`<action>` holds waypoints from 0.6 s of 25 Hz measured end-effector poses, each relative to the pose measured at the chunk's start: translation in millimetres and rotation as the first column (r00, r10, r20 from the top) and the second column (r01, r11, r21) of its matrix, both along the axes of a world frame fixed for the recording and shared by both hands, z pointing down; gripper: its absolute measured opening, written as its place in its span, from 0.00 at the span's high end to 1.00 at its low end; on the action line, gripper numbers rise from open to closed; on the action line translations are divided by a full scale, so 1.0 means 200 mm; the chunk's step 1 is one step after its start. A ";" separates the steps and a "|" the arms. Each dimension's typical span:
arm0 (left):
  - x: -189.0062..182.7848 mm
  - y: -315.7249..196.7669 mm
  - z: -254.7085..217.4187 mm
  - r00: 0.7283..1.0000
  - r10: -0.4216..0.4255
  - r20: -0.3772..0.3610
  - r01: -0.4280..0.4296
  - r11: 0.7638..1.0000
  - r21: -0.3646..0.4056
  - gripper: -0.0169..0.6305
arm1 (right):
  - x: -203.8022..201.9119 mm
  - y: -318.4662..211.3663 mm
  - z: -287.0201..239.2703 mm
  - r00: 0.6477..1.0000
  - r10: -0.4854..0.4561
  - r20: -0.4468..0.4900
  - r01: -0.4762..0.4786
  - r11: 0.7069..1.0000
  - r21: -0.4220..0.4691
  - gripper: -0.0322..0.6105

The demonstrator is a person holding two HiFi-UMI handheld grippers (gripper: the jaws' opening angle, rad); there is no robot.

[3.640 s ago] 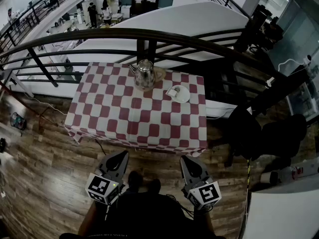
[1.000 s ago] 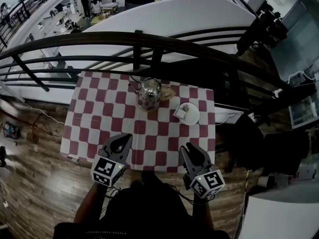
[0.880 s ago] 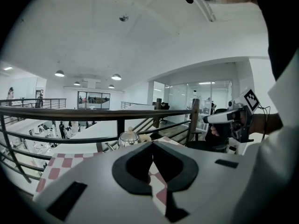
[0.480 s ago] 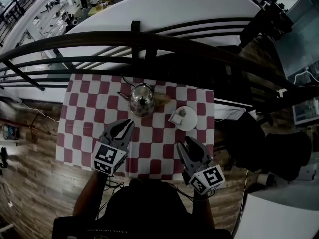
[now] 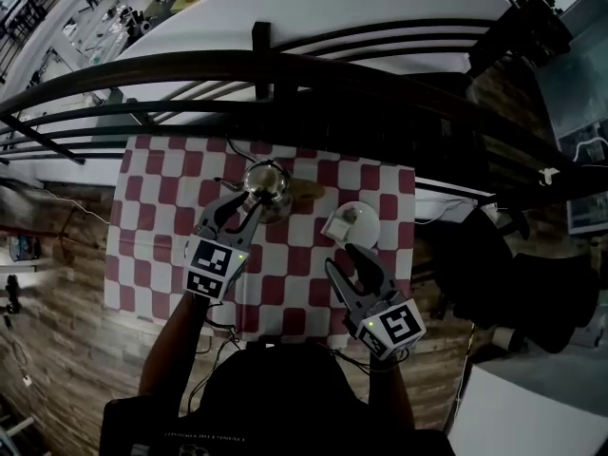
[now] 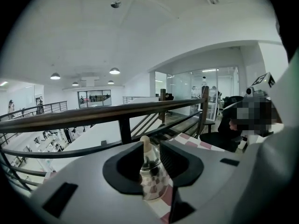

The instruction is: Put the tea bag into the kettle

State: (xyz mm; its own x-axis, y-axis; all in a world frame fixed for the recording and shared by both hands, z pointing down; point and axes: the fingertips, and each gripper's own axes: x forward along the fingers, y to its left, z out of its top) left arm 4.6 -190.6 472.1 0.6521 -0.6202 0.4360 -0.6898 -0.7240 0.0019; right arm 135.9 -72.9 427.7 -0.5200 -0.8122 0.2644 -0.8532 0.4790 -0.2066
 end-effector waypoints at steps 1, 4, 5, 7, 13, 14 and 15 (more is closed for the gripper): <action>0.01 -0.03 0.01 1.000 -0.003 0.007 0.003 1.000 -0.002 0.82 | 0.01 -0.01 0.02 1.000 -0.001 0.005 0.001 1.000 -0.007 0.68; 0.05 -0.10 0.05 1.000 -0.008 0.029 0.008 1.000 -0.013 0.81 | 0.05 -0.04 0.06 1.000 0.002 0.022 -0.002 1.000 -0.023 0.68; 0.07 -0.12 0.06 0.999 -0.009 0.038 0.009 1.000 -0.017 0.81 | 0.06 -0.05 0.06 1.000 0.008 0.029 -0.007 1.000 -0.030 0.68; 0.08 -0.16 0.09 0.999 -0.011 0.053 0.012 1.000 -0.026 0.80 | 0.08 -0.07 0.07 0.999 0.013 0.032 -0.012 0.999 -0.036 0.68; 0.10 -0.21 0.14 0.997 -0.019 0.074 0.021 0.999 -0.033 0.80 | 0.12 -0.09 0.11 0.999 0.026 0.042 -0.024 0.998 -0.056 0.68; 0.10 -0.22 0.14 0.997 -0.019 0.076 0.022 0.999 -0.033 0.80 | 0.12 -0.10 0.12 0.999 0.027 0.043 -0.024 0.998 -0.060 0.68; 0.10 -0.23 0.14 0.997 -0.018 0.079 0.021 0.999 -0.032 0.80 | 0.12 -0.10 0.13 0.999 0.027 0.044 -0.024 0.998 -0.063 0.68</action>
